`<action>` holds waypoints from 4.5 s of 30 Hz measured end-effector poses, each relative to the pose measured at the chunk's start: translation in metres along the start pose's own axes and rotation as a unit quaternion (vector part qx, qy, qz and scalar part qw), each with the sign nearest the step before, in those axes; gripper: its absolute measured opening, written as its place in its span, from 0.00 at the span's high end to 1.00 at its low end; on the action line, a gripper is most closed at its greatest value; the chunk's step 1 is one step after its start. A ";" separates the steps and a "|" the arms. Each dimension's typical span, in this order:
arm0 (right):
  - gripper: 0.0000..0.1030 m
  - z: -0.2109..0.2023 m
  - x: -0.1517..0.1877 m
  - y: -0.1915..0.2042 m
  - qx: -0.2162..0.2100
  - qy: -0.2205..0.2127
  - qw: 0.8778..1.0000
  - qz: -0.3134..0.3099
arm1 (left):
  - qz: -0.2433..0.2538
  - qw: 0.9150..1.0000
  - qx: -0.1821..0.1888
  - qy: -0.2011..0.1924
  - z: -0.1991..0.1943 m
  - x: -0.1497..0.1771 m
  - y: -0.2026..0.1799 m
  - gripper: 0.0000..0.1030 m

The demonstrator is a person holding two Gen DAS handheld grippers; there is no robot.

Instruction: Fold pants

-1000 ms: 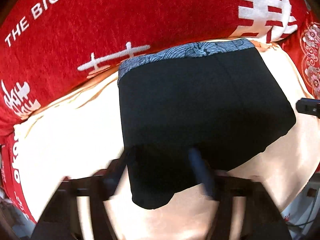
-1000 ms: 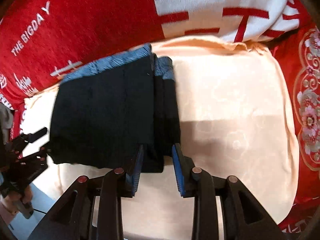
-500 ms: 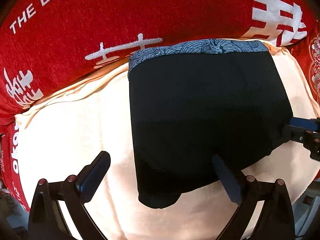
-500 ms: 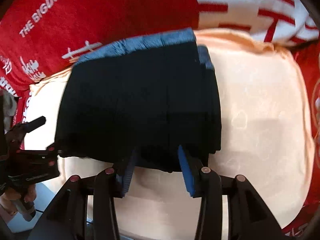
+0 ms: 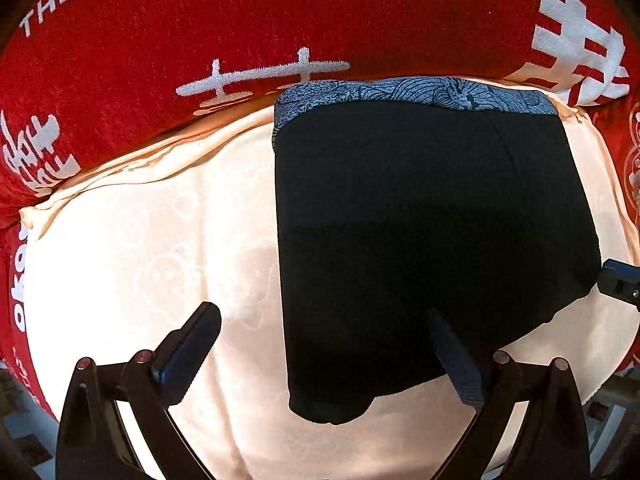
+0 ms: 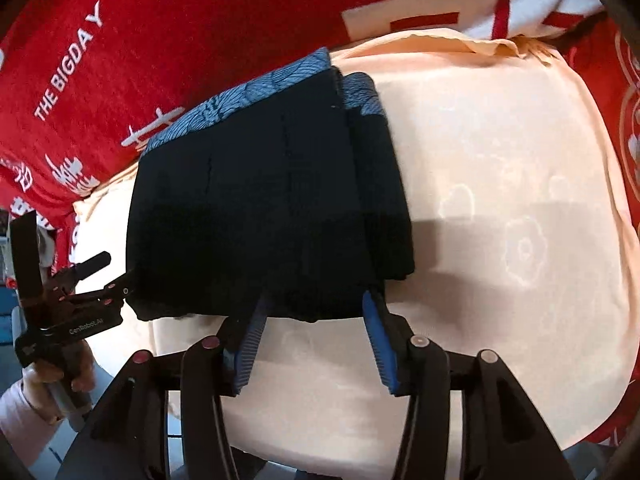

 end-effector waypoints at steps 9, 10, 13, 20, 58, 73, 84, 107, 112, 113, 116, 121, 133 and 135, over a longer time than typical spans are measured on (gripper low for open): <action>0.31 0.000 -0.007 -0.001 -0.013 -0.006 1.000 0.001 | -0.026 0.999 0.034 0.016 0.007 -0.007 0.008 0.01; 0.29 0.000 -0.009 -0.001 -0.016 -0.007 1.000 0.002 | -0.027 0.999 0.036 0.018 0.007 -0.008 0.008 0.01; 0.22 -0.001 -0.013 -0.006 -0.022 -0.010 1.000 0.003 | -0.027 0.998 0.046 0.018 0.009 -0.012 0.010 0.01; 0.20 0.002 -0.018 -0.031 -0.044 -0.008 0.999 0.027 | -0.040 0.995 0.087 0.013 0.012 -0.022 0.021 0.01; 0.17 0.068 -0.096 -0.070 -0.246 0.062 0.967 -0.006 | -0.073 0.961 0.259 0.065 0.077 -0.076 0.006 0.00; 0.52 0.059 -0.090 -0.066 -0.222 0.060 0.973 0.030 | -0.068 0.969 0.239 0.001 0.031 -0.059 0.008 0.34; 0.61 0.021 -0.054 -0.042 -0.265 0.057 0.962 0.036 | -0.048 0.972 0.229 -0.014 -0.025 -0.017 0.016 0.38; 0.47 0.068 0.030 -0.027 -0.202 0.078 0.976 0.020 | -0.074 0.983 0.164 0.019 0.024 0.060 0.030 0.06; 0.42 0.061 0.029 -0.022 -0.159 0.085 0.983 0.023 | -0.073 0.989 0.126 0.021 0.011 0.059 0.026 0.05; 0.42 0.057 0.029 -0.018 -0.140 0.086 0.986 0.016 | -0.073 0.990 0.116 0.023 0.009 0.056 0.018 0.05; 0.39 0.047 0.034 -0.018 -0.101 0.095 0.990 0.010 | -0.079 0.994 0.068 0.044 -0.001 0.063 0.022 0.05; 0.28 0.019 0.041 -0.012 -0.067 0.095 0.993 0.012 | -0.090 0.994 0.043 0.042 -0.039 0.074 0.008 0.05; 0.01 -0.060 0.071 0.020 0.021 0.012 0.998 -0.050 | -0.116 0.993 0.013 -0.004 -0.124 0.098 -0.020 0.01; 0.00 -0.069 0.075 0.025 0.035 -0.005 0.998 -0.058 | -0.103 0.995 0.013 -0.007 -0.133 0.094 -0.025 0.01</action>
Point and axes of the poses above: each gripper's, at about its wrist camera, not at the fingertips, and z roughly the way its jaws point, y to its left, x to its underside, the point moved 2 cm from there along z, roughly the way its jaws point, and after that the axes turned 6 degrees about y, right-handed, at the moved point
